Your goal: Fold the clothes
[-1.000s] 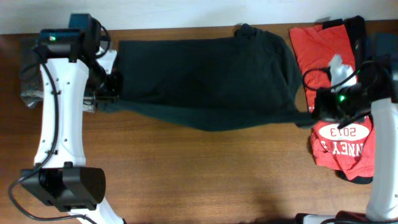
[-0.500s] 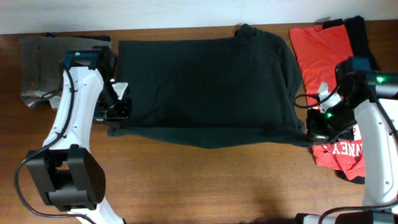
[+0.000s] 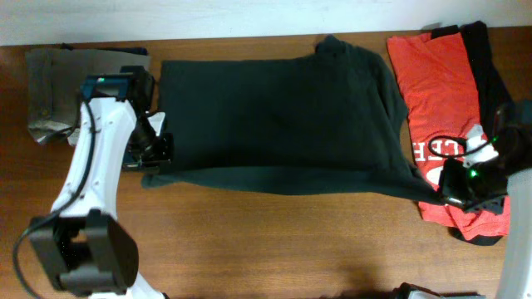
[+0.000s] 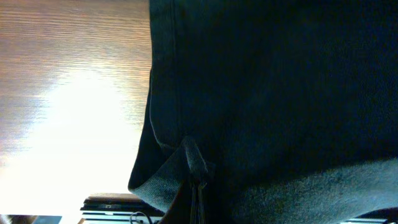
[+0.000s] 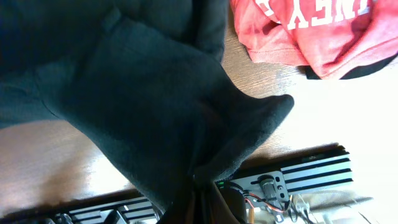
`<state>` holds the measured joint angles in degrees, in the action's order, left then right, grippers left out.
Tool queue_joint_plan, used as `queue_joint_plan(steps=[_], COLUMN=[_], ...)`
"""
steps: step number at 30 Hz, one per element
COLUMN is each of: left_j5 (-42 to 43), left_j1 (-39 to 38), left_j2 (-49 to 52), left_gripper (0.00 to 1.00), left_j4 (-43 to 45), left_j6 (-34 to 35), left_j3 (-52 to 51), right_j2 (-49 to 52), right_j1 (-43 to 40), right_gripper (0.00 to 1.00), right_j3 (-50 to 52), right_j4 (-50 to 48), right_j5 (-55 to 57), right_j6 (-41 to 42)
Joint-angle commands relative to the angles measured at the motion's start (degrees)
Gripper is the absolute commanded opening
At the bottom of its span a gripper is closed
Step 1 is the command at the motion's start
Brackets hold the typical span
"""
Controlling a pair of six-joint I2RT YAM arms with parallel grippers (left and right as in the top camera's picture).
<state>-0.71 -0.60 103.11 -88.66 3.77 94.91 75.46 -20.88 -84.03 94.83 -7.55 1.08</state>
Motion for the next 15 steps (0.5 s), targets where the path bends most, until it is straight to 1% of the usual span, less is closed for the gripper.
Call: queue_joint_plan(steps=[1,6,15], left_j5=[-0.8,-0.6,-0.6], left_j1=[0.3,0.3,0.3], left_j2=[-5.0,-5.5,-5.5], left_gripper=[0.01,0.01,0.01], left_j4=[-0.5,1.2,13.2], left_j6=[2.1,2.5,2.9], left_j3=[-0.4,-3.4,-12.5], right_j2=[-1.0,-0.9,1.0], right_j1=[-0.5,-0.5,-0.2], right_gripper=[0.04,0.04,0.04], right_j3=[0.2,0.2,0.2], right_j4=[0.7,-0.9,-9.2], right_j5=[0.0,-0.4,-5.9], right_j6=[0.5,0.5,0.5])
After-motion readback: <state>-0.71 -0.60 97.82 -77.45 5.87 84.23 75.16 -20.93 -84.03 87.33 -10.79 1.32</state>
